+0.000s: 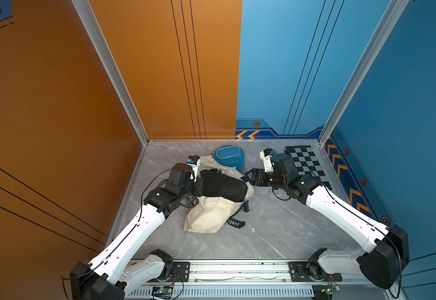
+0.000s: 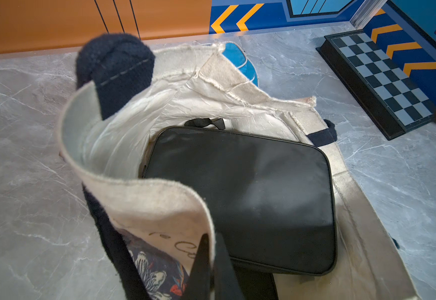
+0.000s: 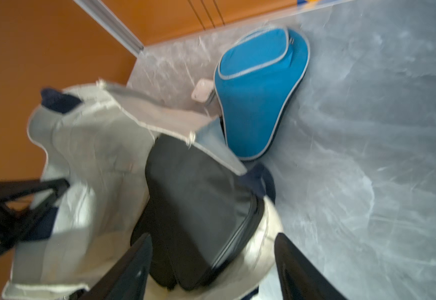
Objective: Remove the ping pong set from the canvas bag
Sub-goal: Place the ping pong set at the center of the board, then pick up the ping pong set from the canvas bag.
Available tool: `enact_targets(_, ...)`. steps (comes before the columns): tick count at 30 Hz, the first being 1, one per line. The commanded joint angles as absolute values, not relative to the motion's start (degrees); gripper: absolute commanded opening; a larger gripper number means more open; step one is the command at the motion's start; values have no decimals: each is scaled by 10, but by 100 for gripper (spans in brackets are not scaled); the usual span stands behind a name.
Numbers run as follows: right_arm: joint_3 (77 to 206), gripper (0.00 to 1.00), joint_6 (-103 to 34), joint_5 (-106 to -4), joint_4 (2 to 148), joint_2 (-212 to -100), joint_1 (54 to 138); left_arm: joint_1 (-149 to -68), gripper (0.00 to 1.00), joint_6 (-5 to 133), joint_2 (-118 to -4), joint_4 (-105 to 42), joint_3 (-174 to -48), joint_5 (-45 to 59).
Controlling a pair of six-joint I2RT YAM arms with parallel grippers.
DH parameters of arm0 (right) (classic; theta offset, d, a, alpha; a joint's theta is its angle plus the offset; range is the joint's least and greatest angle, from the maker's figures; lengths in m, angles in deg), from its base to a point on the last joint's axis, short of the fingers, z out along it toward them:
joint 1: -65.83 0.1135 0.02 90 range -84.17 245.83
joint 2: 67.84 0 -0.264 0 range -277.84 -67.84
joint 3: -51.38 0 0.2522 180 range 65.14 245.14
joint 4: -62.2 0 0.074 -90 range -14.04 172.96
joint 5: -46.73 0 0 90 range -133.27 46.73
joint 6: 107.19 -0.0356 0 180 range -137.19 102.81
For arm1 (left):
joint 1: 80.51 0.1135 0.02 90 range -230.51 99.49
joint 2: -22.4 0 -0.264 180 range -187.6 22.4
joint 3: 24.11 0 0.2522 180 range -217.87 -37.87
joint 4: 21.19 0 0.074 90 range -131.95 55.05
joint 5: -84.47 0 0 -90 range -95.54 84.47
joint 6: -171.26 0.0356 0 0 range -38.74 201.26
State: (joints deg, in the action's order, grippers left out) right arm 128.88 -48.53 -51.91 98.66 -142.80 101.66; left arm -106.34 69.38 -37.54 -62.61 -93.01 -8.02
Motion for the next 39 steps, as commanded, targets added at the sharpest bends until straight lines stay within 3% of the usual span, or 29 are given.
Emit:
enact_targets(1, 1260, 75, -494, -484, 1031, -1423, 1039, -1065, 0, 701, -362, -615, -918, -66)
enact_targets(22, 1357, 75, -540, -619, 993, -1658, 1040, -1070, 0, 693, -353, -596, -910, -47)
enact_targets(25, 1358, 72, -559, -644, 958, -1664, 1039, -1070, 0, 693, -354, -594, -910, -44)
enact_targets(29, 1343, 62, -601, -688, 876, -1642, 1040, -1070, 0, 691, -358, -593, -910, -40)
enact_targets(39, 1377, 59, -619, -696, 840, -1575, 1087, -1070, 0, 689, -363, -592, -912, -39)
